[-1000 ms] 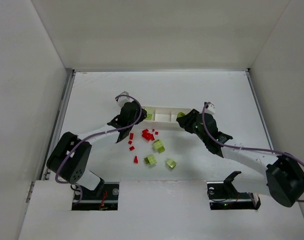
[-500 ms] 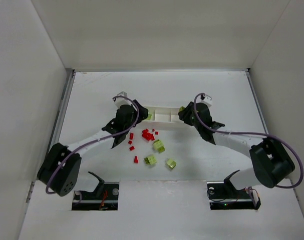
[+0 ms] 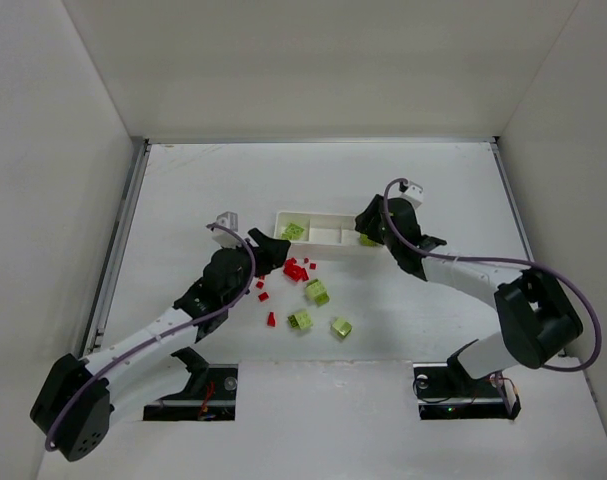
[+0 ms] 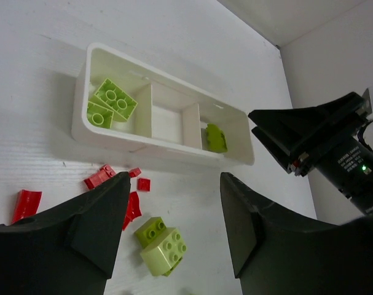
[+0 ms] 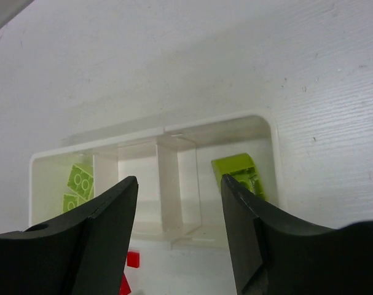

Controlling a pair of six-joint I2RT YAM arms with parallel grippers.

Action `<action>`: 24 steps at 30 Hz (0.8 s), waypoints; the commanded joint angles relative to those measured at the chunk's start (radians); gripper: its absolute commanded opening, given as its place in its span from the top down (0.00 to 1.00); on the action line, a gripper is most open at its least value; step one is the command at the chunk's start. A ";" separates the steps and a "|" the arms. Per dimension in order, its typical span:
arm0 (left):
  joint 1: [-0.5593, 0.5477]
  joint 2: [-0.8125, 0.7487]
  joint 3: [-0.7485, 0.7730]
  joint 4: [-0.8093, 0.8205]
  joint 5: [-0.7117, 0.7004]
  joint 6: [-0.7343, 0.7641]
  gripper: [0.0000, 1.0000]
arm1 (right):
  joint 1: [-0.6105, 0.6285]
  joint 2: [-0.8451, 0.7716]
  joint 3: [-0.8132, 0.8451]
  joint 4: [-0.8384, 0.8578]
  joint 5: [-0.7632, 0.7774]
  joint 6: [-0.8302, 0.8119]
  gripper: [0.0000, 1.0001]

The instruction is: Sort the legos into containers by color

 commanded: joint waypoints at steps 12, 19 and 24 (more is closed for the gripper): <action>-0.078 -0.143 -0.117 -0.039 0.042 0.037 0.44 | 0.516 -0.496 -0.184 -0.461 0.129 0.127 0.43; -0.135 -0.156 -0.106 -0.061 0.033 0.028 0.45 | 0.784 -0.437 -0.184 -0.580 0.083 0.135 0.26; -0.159 -0.185 -0.076 -0.124 0.044 0.005 0.46 | 0.813 -0.343 -0.176 -0.568 0.072 0.082 0.31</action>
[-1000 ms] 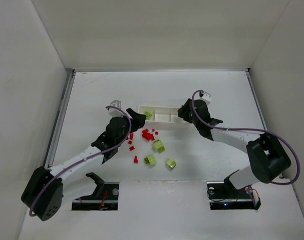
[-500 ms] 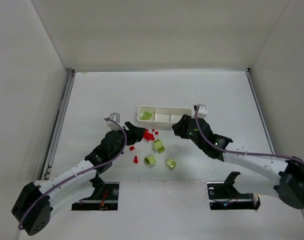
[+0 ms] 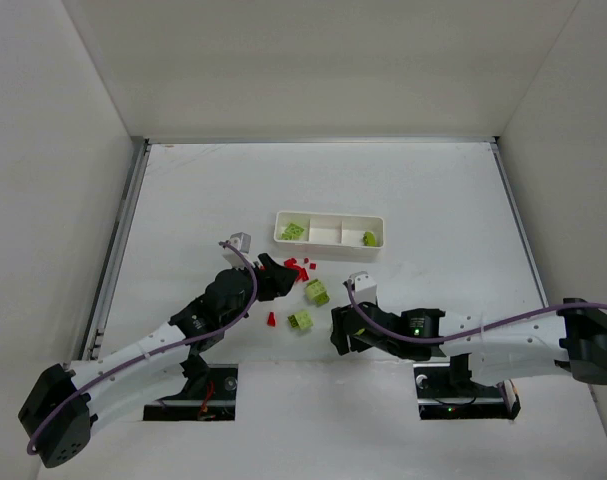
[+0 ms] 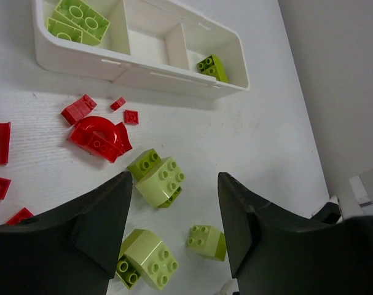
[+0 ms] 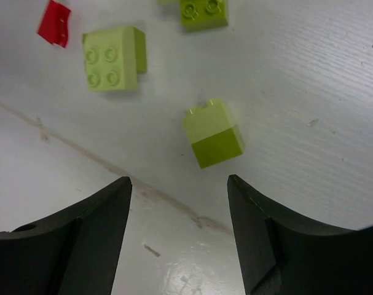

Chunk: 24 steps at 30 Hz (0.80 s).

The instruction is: Sort the legos into containers by color

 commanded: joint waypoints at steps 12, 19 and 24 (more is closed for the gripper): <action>-0.023 -0.042 0.081 -0.103 0.024 -0.024 0.46 | -0.096 0.068 -0.018 0.081 -0.058 -0.132 0.38; 0.009 -0.037 0.099 -0.127 0.067 -0.044 0.46 | -0.102 0.148 0.014 0.100 -0.096 -0.183 0.39; 0.032 -0.030 0.105 -0.119 0.098 -0.047 0.47 | -0.104 0.188 0.024 0.107 -0.109 -0.194 0.40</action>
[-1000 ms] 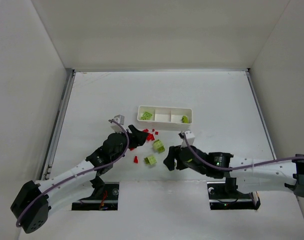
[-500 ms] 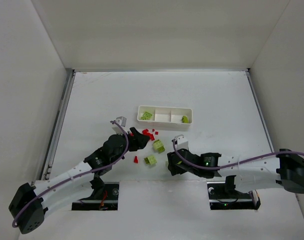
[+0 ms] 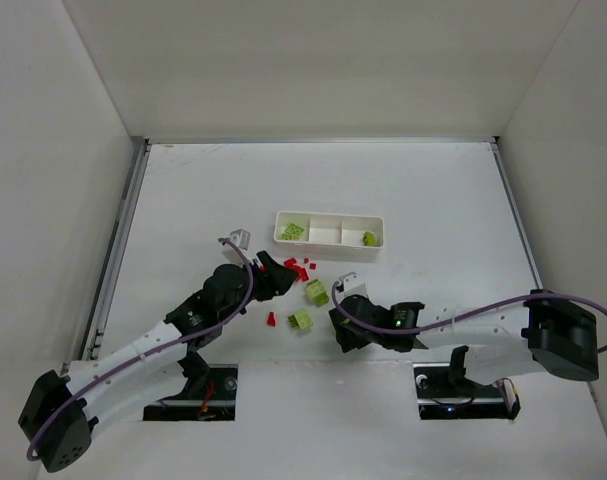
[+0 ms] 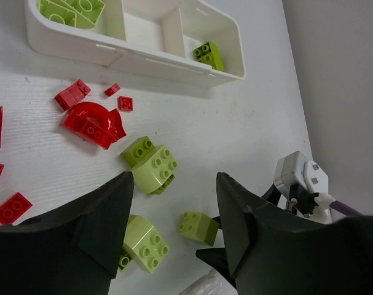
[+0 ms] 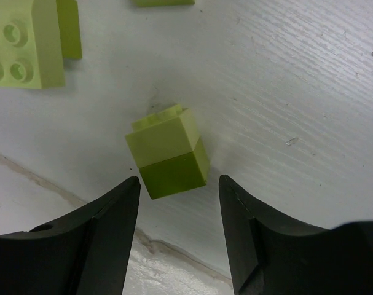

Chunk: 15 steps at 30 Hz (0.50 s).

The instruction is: Sort the legos into containers by color

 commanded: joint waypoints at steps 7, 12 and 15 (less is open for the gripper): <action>0.053 -0.012 0.043 0.007 0.095 -0.023 0.48 | -0.036 0.051 0.054 0.085 -0.006 -0.064 0.46; 0.101 -0.028 0.031 0.011 0.155 -0.055 0.48 | -0.039 0.060 0.055 0.102 -0.018 -0.088 0.56; 0.119 -0.033 0.034 0.010 0.189 -0.064 0.48 | -0.038 0.048 0.055 0.094 -0.007 -0.087 0.67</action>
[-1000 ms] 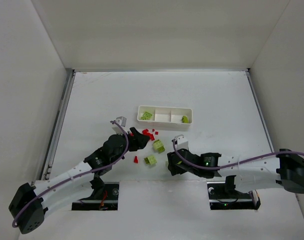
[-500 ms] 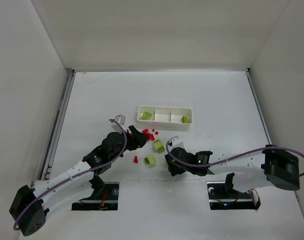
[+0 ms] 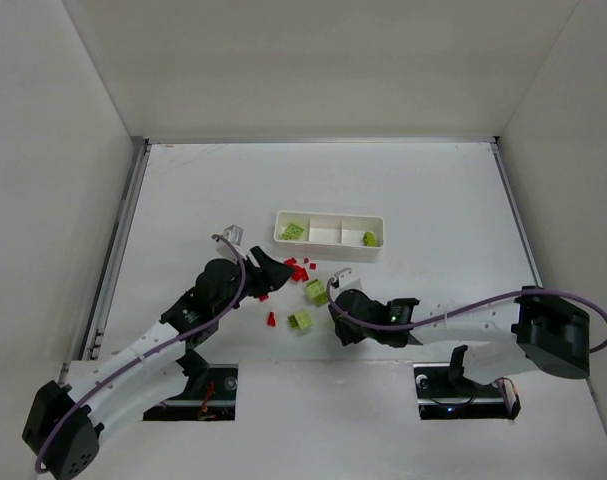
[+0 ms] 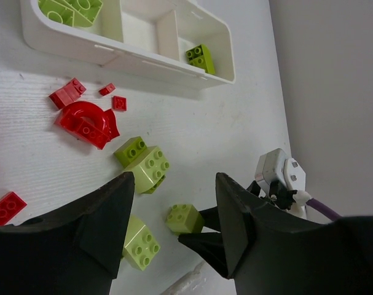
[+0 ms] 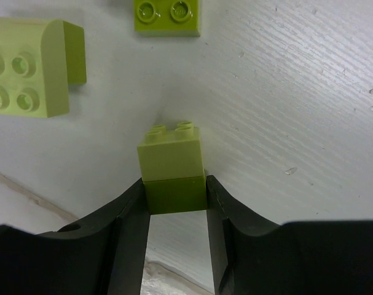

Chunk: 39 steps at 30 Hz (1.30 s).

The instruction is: Sort the legos into containers by color

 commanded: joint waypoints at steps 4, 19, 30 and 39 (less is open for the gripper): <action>0.027 -0.019 0.042 0.037 0.122 -0.073 0.50 | 0.002 -0.144 0.026 0.009 0.027 -0.003 0.72; -0.005 0.052 0.094 0.206 0.351 -0.249 0.38 | -0.143 -0.388 0.032 0.214 -0.131 -0.093 0.74; -0.076 0.140 0.111 0.197 0.251 -0.188 0.38 | -0.140 -0.298 0.086 0.234 -0.132 -0.112 0.74; -0.104 0.225 0.135 0.232 0.230 -0.154 0.39 | -0.129 -0.247 0.097 0.276 -0.158 -0.103 0.74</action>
